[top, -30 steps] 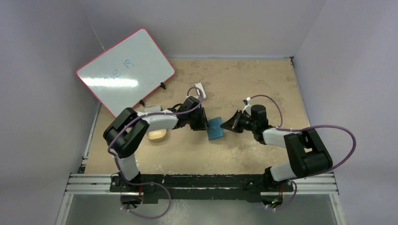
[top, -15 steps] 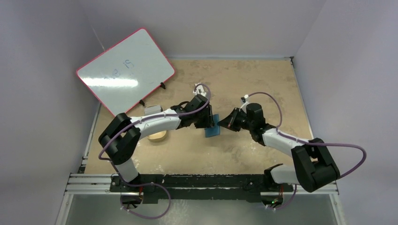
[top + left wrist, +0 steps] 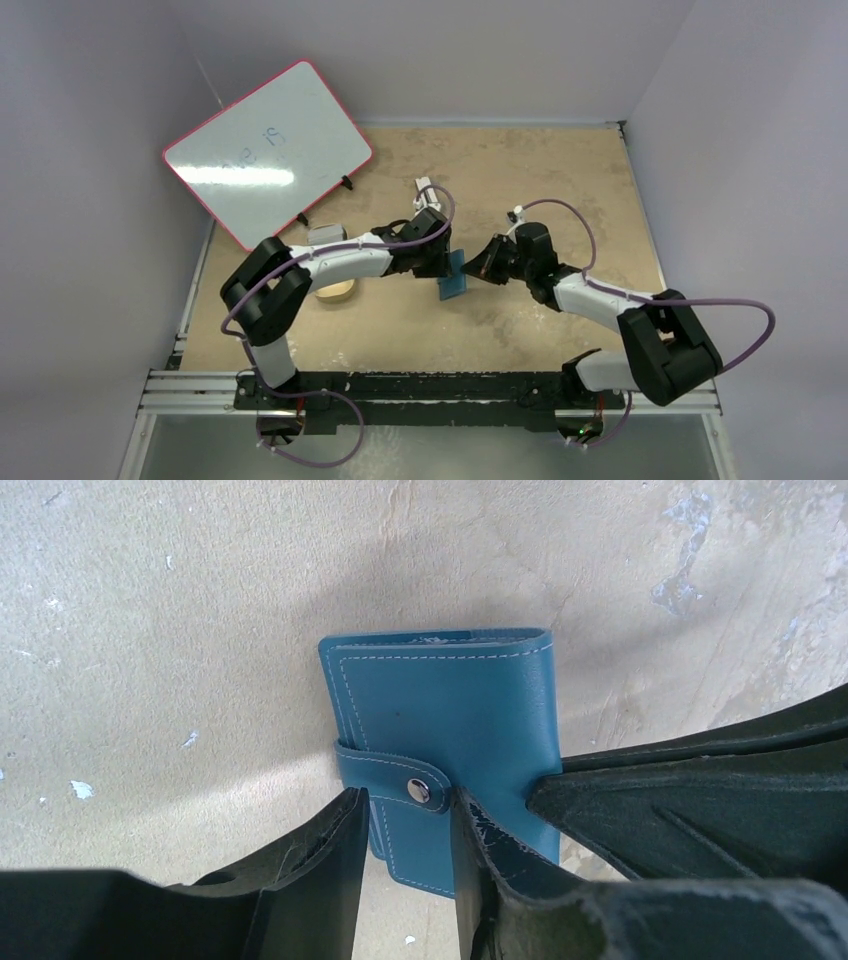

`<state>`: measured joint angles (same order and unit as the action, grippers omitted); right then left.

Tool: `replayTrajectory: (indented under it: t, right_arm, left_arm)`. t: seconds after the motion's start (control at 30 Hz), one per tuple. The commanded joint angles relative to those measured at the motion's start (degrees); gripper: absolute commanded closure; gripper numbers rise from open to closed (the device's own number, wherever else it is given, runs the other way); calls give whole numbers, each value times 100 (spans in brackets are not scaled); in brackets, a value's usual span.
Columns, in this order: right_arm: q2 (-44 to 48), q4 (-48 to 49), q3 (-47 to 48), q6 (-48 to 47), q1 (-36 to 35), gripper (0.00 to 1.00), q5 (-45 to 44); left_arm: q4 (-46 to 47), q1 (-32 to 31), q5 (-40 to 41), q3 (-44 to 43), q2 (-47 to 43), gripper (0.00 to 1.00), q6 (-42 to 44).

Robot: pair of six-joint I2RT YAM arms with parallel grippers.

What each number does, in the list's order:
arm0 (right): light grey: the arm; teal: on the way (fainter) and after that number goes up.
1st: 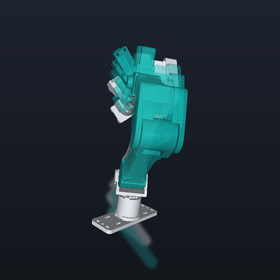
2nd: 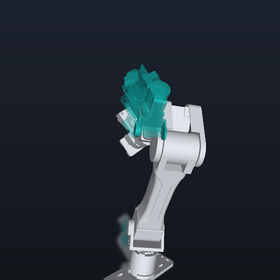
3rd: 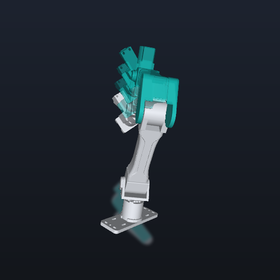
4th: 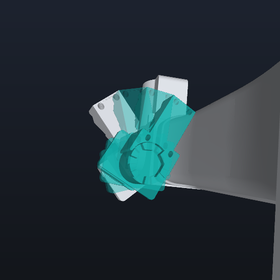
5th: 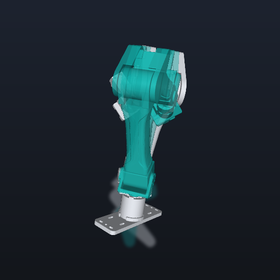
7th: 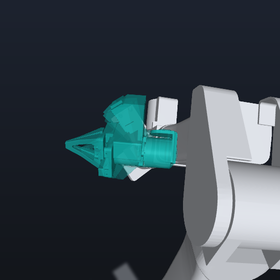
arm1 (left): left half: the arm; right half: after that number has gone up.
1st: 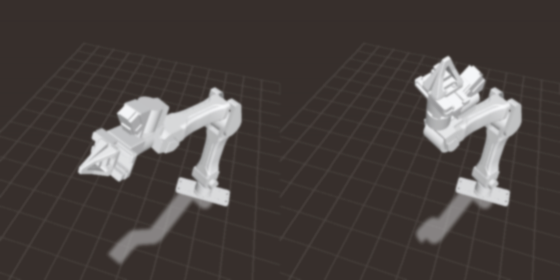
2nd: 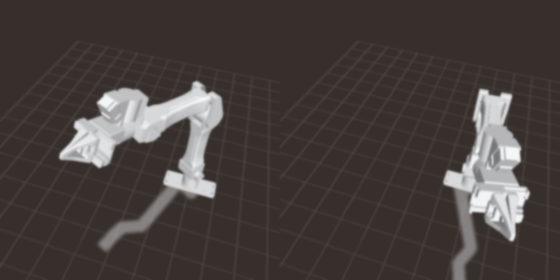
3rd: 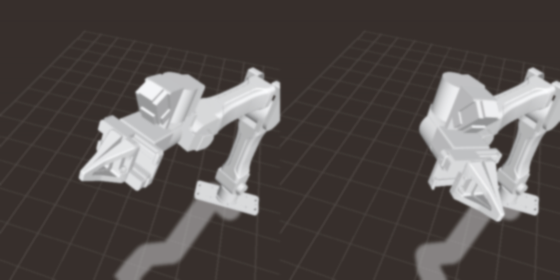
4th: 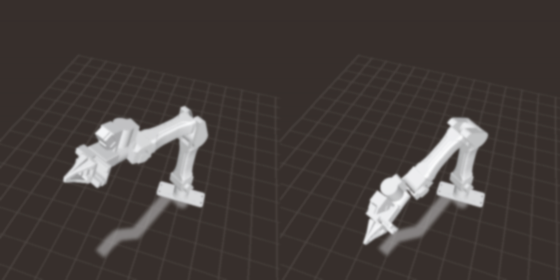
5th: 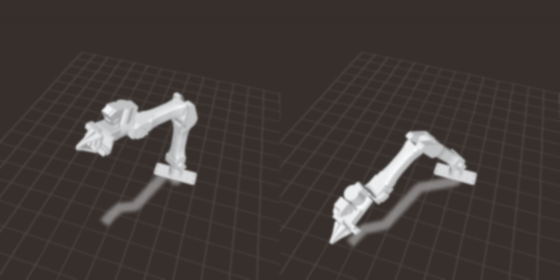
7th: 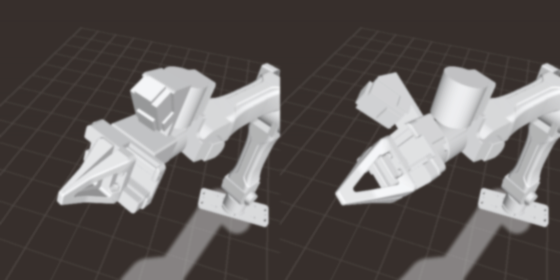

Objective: Put the credit cards into the card holder
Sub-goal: Open the card holder at the center of the board.

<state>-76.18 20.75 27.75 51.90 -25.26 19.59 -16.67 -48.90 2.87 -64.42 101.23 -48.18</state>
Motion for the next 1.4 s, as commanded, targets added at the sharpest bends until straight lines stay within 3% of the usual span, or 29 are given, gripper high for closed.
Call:
replayTrajectory:
  t: [0.0,0.57,0.77,0.97,1.07,1.37]
  right_arm:
    - [42,206,278,103,-41,100,-67]
    - [-112,58,162,-223,-44,100,-214]
    - [-133,-7,166,-268,-41,100,-190]
    - [-185,145,173,-209,-45,100,-193]
    - [-220,164,185,-209,-41,100,-176]
    - [-160,140,212,-209,-42,100,-180]
  left_arm:
    - [-84,-25,448,-221,122,67,238]
    - [-908,-31,1455,-435,4,99,546]
    - [-928,-26,1485,-417,-115,100,541]
    - [434,-26,168,102,-649,77,274]
    - [635,-31,-141,69,-486,67,359]
    - [515,-99,-249,-112,142,60,604]
